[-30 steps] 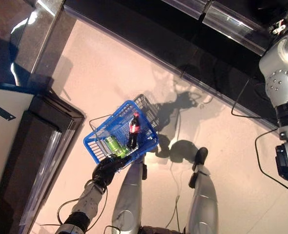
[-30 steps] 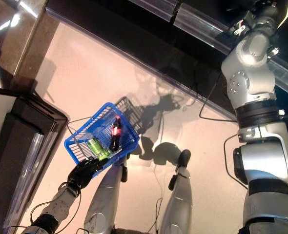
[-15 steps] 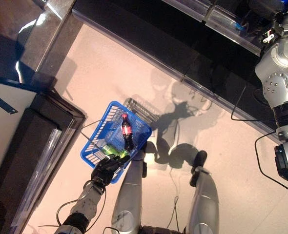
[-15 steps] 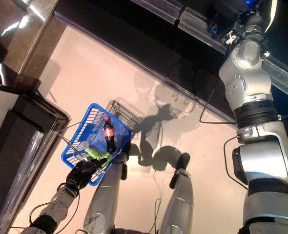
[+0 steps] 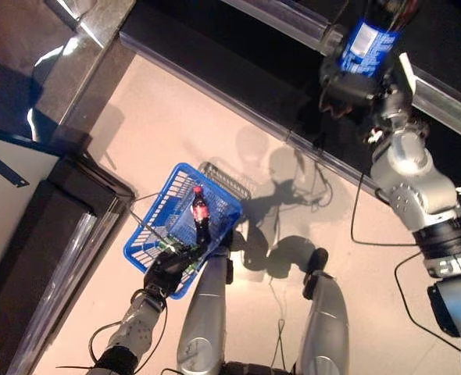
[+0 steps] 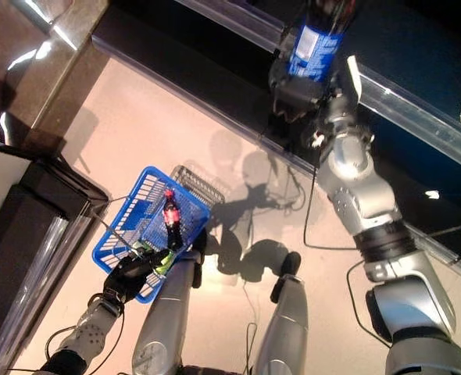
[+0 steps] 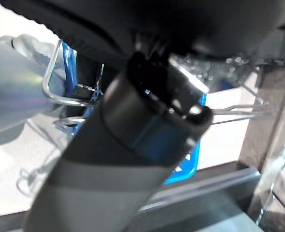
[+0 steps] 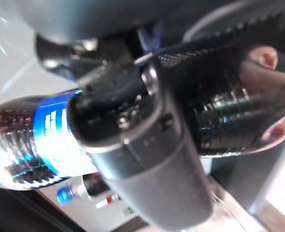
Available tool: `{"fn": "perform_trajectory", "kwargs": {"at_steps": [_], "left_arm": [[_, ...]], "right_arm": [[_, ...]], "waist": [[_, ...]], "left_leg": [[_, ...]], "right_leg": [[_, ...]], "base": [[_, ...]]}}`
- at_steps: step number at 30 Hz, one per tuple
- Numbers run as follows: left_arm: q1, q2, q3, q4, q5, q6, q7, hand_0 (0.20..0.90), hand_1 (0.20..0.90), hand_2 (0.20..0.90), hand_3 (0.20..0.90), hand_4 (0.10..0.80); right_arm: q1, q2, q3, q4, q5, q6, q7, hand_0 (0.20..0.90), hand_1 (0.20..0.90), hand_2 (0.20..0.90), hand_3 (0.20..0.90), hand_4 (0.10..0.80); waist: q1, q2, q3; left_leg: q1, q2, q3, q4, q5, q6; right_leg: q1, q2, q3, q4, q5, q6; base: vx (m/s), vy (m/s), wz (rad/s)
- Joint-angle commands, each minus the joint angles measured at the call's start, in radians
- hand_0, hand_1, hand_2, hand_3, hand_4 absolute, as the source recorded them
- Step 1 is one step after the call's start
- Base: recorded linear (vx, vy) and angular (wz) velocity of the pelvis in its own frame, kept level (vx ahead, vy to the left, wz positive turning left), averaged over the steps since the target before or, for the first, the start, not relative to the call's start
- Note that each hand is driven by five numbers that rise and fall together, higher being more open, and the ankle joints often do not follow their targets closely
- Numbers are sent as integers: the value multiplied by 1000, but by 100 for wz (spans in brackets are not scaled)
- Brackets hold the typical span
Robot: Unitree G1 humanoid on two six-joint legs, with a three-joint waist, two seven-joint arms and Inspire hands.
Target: Pick up the drink and place into the basket.
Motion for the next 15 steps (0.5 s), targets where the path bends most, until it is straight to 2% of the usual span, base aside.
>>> {"fn": "perform_trajectory", "kwargs": {"at_steps": [1,5,10,15], "left_arm": [[63,62,34,-305,-31,-155,-207,300,300,300,200,100],[78,63,25,-425,-55,-146,-280,300,300,300,200,100],[73,63,-14,-561,-69,-141,-345,300,300,300,200,100],[53,72,-55,-678,-70,-124,-347,300,300,300,200,100]], "right_arm": [[-115,-21,-166,-282,-58,-147,81,300,300,300,200,100],[-6,35,-154,-365,-52,-140,150,300,300,300,200,100],[91,106,-86,-432,-17,-126,219,300,300,300,200,100],[134,183,8,-418,-24,-112,214,300,300,300,200,100]], "waist": [[-11,-11,-29],[-13,-20,-29],[-5,-29,-29],[9,-29,-29]], "left_leg": [[123,11,-28,72,-128,18],[187,17,-27,38,-116,15],[255,21,-37,4,-106,10],[298,22,-53,-12,-99,8]], "right_leg": [[72,30,-31,52,-28,-89],[140,38,-36,17,-23,-89],[221,45,-45,-19,-22,-92],[277,46,-54,-37,-20,-96]], "base": [[0,0,0],[8,-11,-3],[24,-44,-5],[33,-30,-1]]}}
